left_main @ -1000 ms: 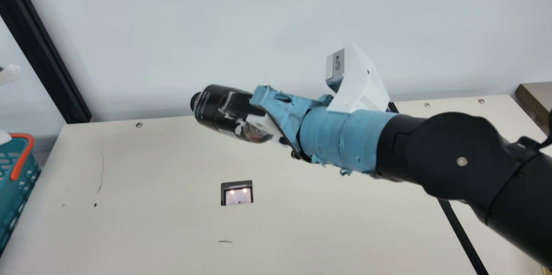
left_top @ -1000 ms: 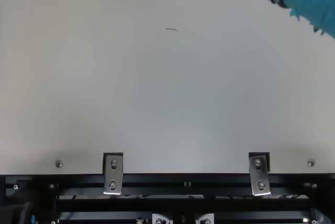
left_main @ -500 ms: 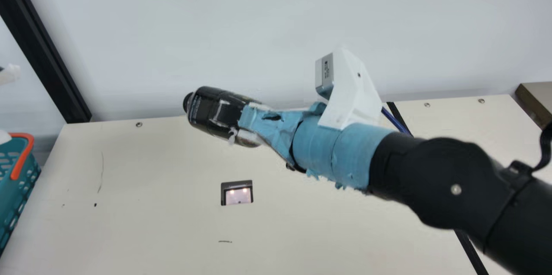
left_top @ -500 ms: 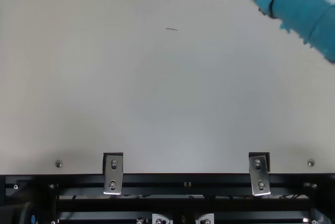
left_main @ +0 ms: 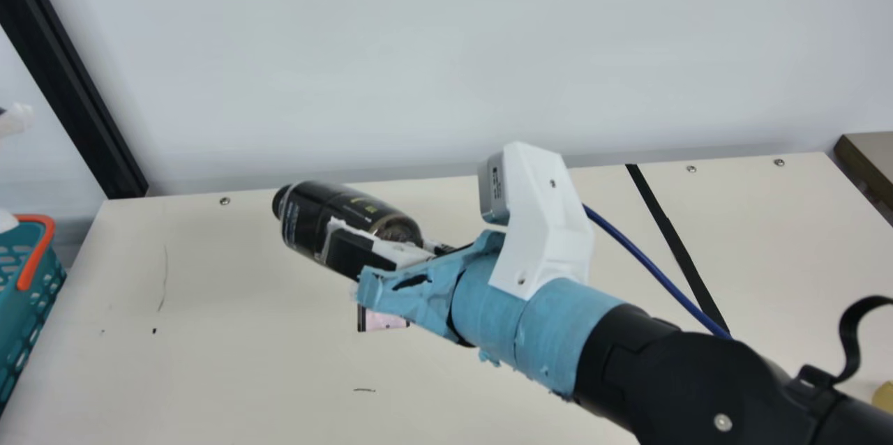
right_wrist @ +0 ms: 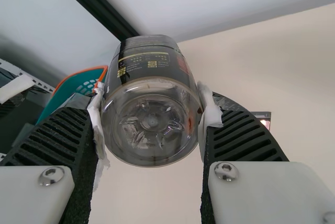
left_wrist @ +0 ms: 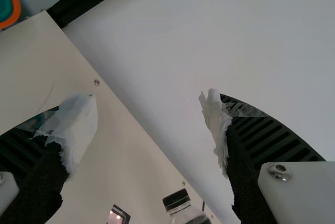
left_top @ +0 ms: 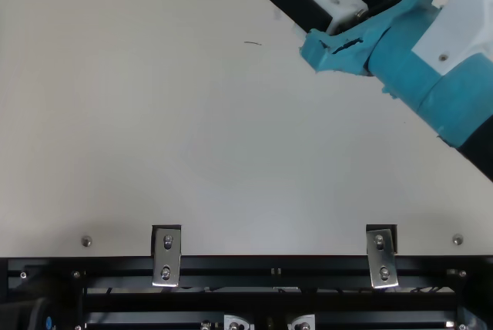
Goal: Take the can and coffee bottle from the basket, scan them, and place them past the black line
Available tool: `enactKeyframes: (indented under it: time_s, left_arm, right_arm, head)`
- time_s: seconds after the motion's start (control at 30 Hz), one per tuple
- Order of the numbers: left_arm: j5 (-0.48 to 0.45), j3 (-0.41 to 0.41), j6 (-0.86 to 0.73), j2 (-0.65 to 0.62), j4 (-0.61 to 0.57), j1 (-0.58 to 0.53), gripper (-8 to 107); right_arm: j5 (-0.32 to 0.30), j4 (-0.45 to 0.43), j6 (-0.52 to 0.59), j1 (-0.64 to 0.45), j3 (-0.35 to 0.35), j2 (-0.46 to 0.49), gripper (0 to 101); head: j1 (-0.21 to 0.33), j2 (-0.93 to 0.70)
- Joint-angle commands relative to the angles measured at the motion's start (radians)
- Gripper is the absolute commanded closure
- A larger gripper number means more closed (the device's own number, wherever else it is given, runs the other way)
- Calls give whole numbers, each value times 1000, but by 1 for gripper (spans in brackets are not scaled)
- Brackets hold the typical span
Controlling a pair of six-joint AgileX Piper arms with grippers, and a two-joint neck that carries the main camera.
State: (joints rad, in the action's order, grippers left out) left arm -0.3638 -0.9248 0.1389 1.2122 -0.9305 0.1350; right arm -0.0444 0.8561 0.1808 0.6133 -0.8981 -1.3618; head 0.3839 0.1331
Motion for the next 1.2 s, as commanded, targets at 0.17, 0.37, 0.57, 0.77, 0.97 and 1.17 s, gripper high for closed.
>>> enactKeyframes:
  time_s: [0.17,0.37,0.57,0.77,0.97,1.17]
  left_arm:
    - [0,0,0,0,0,0,9]
    - [0,0,0,0,0,0,9]
    - [0,0,0,0,0,0,9]
    - [0,0,0,0,0,0,9]
    - [0,0,0,0,0,0,9]
    - [0,0,0,0,0,0,9]
  right_arm:
    - [15,-18,6,5,-10,-19,101]
    - [89,-42,3,49,-26,-74,101]
    - [206,-146,-95,107,-19,-141,101]
    - [348,-361,-297,111,36,-227,101]
    - [487,-584,-494,53,89,-329,101]
    - [602,-739,-603,-12,104,-419,101]
  head:
    - [2,1]
    - [2,1]
    - [2,1]
    - [2,1]
    - [2,1]
    - [2,1]
